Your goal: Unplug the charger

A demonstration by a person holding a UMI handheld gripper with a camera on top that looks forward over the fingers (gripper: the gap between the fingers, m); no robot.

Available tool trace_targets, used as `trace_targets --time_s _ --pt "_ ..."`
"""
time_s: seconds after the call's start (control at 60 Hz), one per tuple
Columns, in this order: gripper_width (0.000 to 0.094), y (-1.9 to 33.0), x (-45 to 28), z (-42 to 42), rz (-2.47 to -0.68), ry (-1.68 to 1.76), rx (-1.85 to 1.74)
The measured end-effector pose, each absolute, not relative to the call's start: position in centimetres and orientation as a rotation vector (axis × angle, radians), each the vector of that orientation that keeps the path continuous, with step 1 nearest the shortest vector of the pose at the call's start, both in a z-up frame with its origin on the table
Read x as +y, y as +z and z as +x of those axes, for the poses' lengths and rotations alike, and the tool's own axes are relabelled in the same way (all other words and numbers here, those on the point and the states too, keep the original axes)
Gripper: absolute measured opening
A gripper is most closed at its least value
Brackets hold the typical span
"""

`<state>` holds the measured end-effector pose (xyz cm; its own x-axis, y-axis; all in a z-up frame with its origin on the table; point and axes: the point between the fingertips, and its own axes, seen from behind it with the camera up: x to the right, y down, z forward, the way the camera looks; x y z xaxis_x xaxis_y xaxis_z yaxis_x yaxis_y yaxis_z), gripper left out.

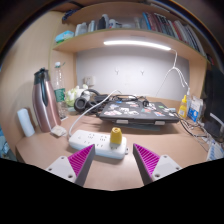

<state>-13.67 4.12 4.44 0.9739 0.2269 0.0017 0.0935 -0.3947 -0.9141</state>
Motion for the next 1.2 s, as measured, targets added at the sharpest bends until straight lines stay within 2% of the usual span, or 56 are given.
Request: trace_targets --time_s 0.117,0.233,0.25,0.267,0.35,0.483,0.6,0.65,0.767,0.867,0.967,1.2 --pt "0.0835 4.2 8.2 -13.9 -1.955 0.064 -0.203" --pt "0.0763 3.8 11.1 -13.5 -1.942 -0.019 -0.177" --pt "0.0719 3.6 11.2 -13.5 -1.949 -0.022 -0.175" --pt "0.0622 3.4 11.3 -13.6 -1.956 -0.022 -0.172" --pt "0.032 2.9 11.5 -14.4 -1.974 0.03 -0.16" --pt "0.0233 3.1 11.8 -14.4 -1.968 0.038 -0.176" --pt "0.0198 3.6 11.8 -14.5 -1.954 0.085 -0.171" --pt "0.0186 6.5 11.6 -14.8 -1.861 0.104 -0.189" --pt "0.0182 16.0 10.6 -12.3 -1.619 -0.037 -0.201" --pt "0.0184 19.1 9.0 -11.4 -1.625 0.041 -0.171" --pt "0.0186 16.9 8.0 -9.2 -1.718 0.032 -0.181" --pt "0.0198 4.6 6.6 -5.3 -2.066 0.023 -0.229"
